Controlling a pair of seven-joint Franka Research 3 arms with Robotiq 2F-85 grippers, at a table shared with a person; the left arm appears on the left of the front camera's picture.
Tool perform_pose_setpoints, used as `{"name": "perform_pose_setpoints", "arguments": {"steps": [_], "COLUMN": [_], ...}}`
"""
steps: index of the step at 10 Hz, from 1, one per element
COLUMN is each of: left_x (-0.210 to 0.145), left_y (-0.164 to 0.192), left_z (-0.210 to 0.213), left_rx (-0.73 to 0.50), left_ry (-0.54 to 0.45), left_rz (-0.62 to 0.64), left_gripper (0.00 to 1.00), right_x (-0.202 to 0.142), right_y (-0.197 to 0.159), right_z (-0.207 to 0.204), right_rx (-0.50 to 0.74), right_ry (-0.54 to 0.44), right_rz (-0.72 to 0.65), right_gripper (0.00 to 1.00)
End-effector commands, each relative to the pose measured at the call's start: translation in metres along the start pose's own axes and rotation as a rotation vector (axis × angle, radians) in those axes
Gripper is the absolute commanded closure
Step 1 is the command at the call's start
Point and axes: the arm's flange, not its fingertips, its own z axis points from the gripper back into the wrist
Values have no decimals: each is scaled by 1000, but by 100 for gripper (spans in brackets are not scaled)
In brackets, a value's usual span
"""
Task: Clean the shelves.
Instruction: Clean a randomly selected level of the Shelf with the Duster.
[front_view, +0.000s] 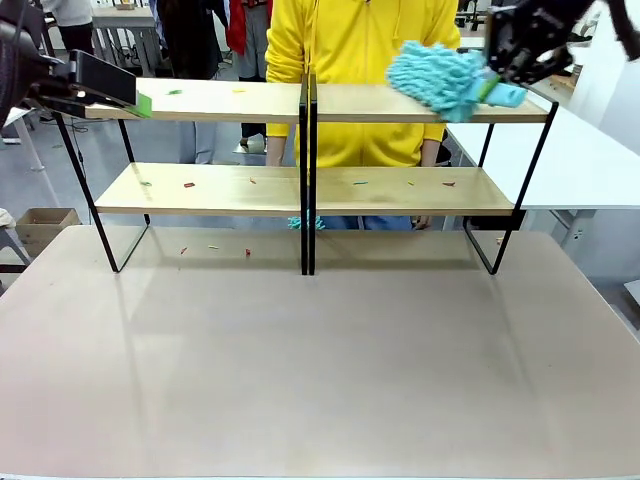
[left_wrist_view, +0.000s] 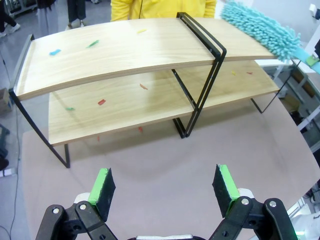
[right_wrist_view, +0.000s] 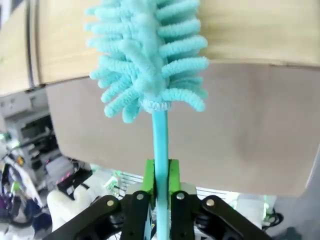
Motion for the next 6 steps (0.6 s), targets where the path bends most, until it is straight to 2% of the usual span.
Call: {"name": "perform_pose_setpoints", "arguments": {"steps": [1, 2, 3, 4, 5, 6], "left_x": [0, 0, 0, 0, 0, 0], "left_y": [0, 0, 0, 0, 0, 0], "left_z": [1, 1, 1, 1, 1, 1], "left_rx": [1, 1, 1, 1, 1, 1], "left_ry": [-2, -2, -2, -2, -2, -2], "left_rz": [-1, -1, -1, -1, -1, -1], "left_gripper": [0, 0, 0, 0, 0, 0], "right_x": [-12, -14, -17, -19, -23, -26], "right_y": [-29, -43, -49, -45, -34, -28], "right_z": [10, 23, 29, 31, 32, 32], "right_rx": [-110, -108, -107, -61, 123, 252], "right_ry": [-18, -154, -223, -242, -222, -163], "right_rz": [-210, -268, -294, -211, -4, 120], "right_gripper": [88, 88, 88, 88, 88, 88]}}
